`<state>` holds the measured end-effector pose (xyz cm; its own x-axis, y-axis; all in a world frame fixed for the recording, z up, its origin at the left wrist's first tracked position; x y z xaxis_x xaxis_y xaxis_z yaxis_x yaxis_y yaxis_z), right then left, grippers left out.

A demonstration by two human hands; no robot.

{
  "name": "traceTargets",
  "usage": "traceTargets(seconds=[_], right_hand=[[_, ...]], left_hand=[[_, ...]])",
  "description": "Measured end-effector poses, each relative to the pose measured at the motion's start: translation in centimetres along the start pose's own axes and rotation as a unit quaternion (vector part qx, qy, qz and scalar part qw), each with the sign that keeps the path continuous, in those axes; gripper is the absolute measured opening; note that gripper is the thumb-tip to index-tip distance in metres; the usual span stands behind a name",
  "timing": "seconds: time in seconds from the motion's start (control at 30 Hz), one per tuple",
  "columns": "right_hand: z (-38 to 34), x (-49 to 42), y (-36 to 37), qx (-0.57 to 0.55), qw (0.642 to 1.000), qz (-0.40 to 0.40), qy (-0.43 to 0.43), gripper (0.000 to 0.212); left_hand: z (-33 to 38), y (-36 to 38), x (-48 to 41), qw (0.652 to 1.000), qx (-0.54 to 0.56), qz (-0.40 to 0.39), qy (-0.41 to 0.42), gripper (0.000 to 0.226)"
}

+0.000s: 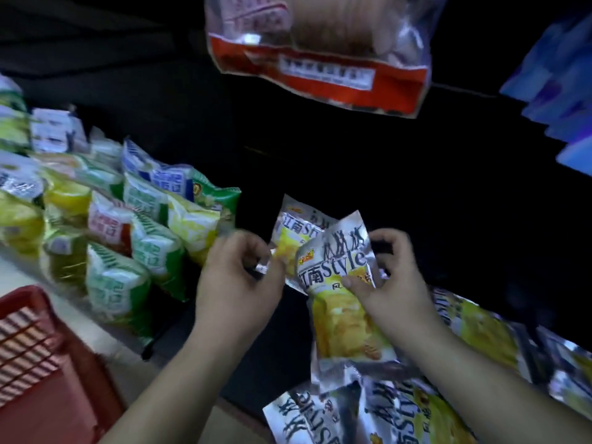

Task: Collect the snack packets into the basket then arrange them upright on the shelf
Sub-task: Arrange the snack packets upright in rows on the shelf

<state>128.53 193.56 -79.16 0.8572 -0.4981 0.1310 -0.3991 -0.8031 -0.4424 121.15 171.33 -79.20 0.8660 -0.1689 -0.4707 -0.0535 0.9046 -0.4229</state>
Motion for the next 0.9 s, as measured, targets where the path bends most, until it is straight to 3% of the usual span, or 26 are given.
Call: traceTargets(seconds=[0.07,0.13,0.2,0.27,0.43,0.5,0.6,0.73,0.9], right_hand=[[0.2,-0.9,1.8,-0.03,0.999,0.016,0.006,0.057],[0.8,-1.9,3.7,-0.068,0.997,0.03,0.02,0.057],[2.0,-2.9,5.7,-0.089,0.995,0.04,0.037,0.06],[3.3,-3.7,7.6,-0.099,0.993,0.039,0.045,0.059],[6.9,-5.6,12.6,0.01,0.997,-0.053,0.064,0.032],[8.2,-6.3,13.7,0.032,0.994,-0.065,0.085,0.038],[9.0,-7.2,14.3,0.047,0.995,-0.038,0.084,0.047],[9.6,-8.5,13.9,0.059,0.994,0.021,0.094,0.043],[9.5,-9.3,13.6,0.08,0.992,0.025,0.099,0.038]], left_hand=[[-2.9,2.0,2.3,0.984,0.101,-0.077,-0.124,0.033],[-4.7,4.2,4.7,0.936,0.233,-0.122,-0.232,0.033],[-6.4,5.6,6.4,0.894,0.31,-0.132,-0.296,0.032],[-8.6,5.9,6.9,0.883,0.327,-0.108,-0.319,0.037],[-14.4,5.4,5.9,0.932,0.208,-0.066,-0.29,0.034],[-16.0,5.3,4.8,0.955,0.14,-0.067,-0.253,0.037],[-17.0,6.1,3.5,0.967,0.101,-0.1,-0.21,0.042],[-16.6,6.7,3.3,0.976,0.046,-0.15,-0.149,0.045],[-16.3,6.6,6.1,0.971,0.042,-0.157,-0.178,0.062]])
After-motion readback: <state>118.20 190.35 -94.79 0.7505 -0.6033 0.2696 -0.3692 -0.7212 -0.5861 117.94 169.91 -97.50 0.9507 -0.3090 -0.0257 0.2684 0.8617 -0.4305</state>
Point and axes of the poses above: each hand's wrist, its own x-axis away from the middle knuckle, its own y-axis out of the palm, z = x × y, the point moved 6 cm from there along -x, towards the middle knuckle, and after that the axes turned 15 degrees about y, right-handed, at the moved point
